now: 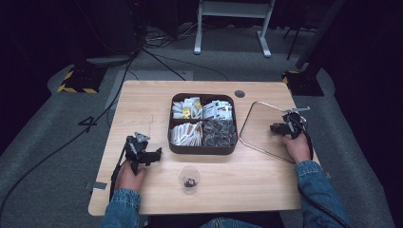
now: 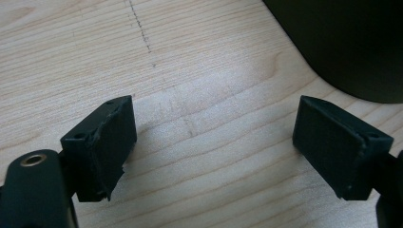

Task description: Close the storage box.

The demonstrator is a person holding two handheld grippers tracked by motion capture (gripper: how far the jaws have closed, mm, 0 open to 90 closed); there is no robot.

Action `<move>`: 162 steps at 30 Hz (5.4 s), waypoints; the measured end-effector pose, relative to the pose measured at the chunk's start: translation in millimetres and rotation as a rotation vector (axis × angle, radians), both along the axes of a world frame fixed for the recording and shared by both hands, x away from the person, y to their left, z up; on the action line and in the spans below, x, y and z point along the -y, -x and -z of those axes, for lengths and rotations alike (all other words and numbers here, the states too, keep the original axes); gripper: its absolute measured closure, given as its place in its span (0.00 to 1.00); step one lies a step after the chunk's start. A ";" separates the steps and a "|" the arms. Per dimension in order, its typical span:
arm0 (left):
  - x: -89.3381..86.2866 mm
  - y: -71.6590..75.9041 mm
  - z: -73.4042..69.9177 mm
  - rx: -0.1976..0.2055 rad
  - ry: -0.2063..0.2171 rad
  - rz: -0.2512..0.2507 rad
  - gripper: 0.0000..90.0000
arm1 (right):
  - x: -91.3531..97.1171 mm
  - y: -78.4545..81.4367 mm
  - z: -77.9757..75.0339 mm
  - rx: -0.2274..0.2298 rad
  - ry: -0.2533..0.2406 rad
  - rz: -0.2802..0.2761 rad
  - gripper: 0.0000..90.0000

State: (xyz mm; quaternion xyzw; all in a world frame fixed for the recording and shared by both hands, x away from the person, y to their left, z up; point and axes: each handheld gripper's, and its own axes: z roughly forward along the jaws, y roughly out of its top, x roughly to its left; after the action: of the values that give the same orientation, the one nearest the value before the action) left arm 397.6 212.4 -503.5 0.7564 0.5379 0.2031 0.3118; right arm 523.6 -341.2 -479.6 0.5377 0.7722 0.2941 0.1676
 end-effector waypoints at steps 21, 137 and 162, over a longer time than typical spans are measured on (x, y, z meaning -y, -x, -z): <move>0.3 -0.8 0.1 0.000 0.002 0.003 0.17 | 10.8 8.0 -21.4 0.084 -0.031 0.019 0.65; 1.7 -4.3 0.1 0.001 -0.001 -0.012 0.17 | -226.3 -14.1 -102.3 0.100 -0.163 -0.394 0.65; 2.0 -5.4 0.1 -0.001 0.002 -0.009 0.17 | -247.7 -10.3 -71.1 0.082 -0.142 -0.405 0.65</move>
State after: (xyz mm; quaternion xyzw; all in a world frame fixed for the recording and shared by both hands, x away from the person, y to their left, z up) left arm 402.9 210.3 -503.6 0.7537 0.5418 0.2034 0.3114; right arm 533.8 -93.4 -408.5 0.3698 0.8343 0.3970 0.0983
